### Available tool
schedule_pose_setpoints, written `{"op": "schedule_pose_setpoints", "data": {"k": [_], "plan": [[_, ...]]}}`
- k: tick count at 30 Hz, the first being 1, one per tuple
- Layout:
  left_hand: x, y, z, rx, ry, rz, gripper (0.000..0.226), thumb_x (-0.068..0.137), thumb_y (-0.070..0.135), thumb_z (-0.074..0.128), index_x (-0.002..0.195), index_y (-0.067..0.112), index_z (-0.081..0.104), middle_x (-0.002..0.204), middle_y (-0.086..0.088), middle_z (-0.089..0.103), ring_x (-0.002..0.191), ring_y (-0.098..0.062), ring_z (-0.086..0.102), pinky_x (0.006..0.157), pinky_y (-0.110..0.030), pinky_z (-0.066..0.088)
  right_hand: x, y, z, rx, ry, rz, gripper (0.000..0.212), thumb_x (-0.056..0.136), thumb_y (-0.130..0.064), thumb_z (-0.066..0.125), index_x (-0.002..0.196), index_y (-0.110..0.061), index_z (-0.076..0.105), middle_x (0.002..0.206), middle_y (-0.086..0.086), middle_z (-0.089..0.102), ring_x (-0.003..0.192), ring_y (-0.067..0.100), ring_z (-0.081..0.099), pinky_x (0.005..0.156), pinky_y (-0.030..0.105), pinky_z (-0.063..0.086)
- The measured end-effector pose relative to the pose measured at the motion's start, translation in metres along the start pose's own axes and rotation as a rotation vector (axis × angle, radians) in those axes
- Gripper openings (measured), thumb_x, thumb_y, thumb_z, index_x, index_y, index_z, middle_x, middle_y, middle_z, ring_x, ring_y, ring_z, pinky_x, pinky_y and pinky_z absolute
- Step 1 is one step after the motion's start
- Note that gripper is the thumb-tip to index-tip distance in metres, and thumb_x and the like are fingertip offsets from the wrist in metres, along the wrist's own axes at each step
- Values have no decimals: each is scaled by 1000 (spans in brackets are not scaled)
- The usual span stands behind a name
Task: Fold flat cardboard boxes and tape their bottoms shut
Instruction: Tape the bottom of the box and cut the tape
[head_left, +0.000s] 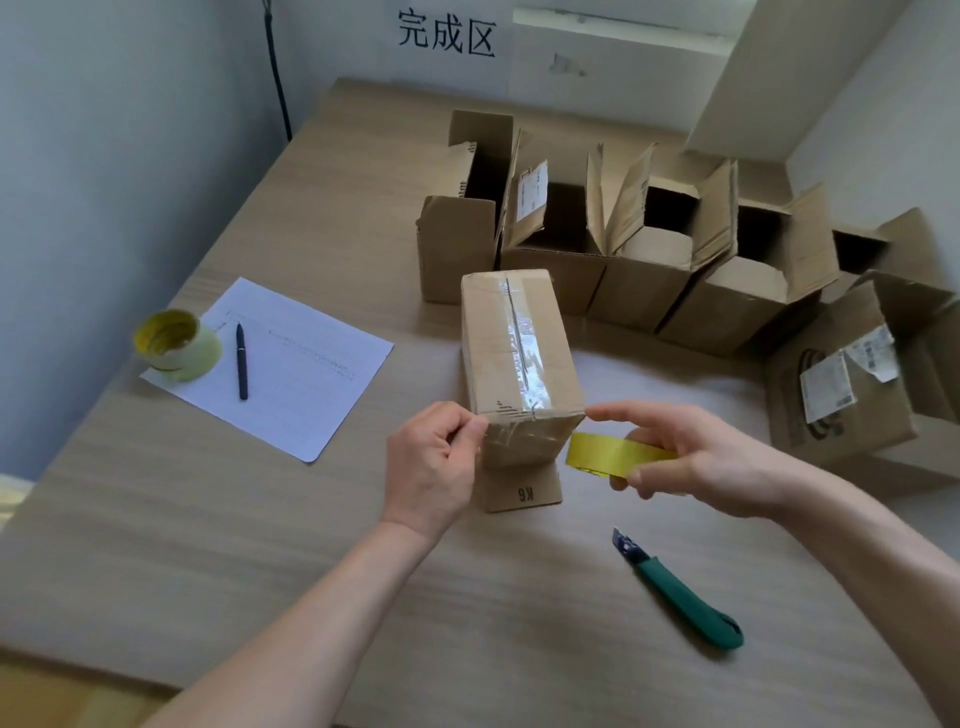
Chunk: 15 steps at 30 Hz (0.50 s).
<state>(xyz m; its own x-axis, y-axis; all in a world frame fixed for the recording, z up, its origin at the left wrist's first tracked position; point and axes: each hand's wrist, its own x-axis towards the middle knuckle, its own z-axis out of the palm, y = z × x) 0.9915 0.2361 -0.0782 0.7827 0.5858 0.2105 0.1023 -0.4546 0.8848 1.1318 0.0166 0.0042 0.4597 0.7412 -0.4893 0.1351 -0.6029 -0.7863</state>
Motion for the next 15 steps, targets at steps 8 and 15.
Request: {"op": "schedule_pose_setpoints", "data": {"k": [8, 15], "plan": [[-4, -13, 4, 44, 53, -30, 29, 87, 23, 60, 61, 10, 58, 60, 3, 57, 60, -16, 54, 59, -33, 43, 23, 7, 5, -1069, 500, -2, 56, 94, -60, 45, 145, -55, 24, 114, -5, 69, 104, 24, 63, 67, 33, 40], [-2, -29, 8, 64, 69, -23, 28, 88, 24, 62, 63, 11, 62, 61, 5, 57, 61, -14, 54, 60, -34, 44, 44, 26, 8, -1035, 508, -95, 52, 97, -55, 44, 145, -55, 25, 113, -7, 69, 101, 25, 63, 67, 34, 45]]}}
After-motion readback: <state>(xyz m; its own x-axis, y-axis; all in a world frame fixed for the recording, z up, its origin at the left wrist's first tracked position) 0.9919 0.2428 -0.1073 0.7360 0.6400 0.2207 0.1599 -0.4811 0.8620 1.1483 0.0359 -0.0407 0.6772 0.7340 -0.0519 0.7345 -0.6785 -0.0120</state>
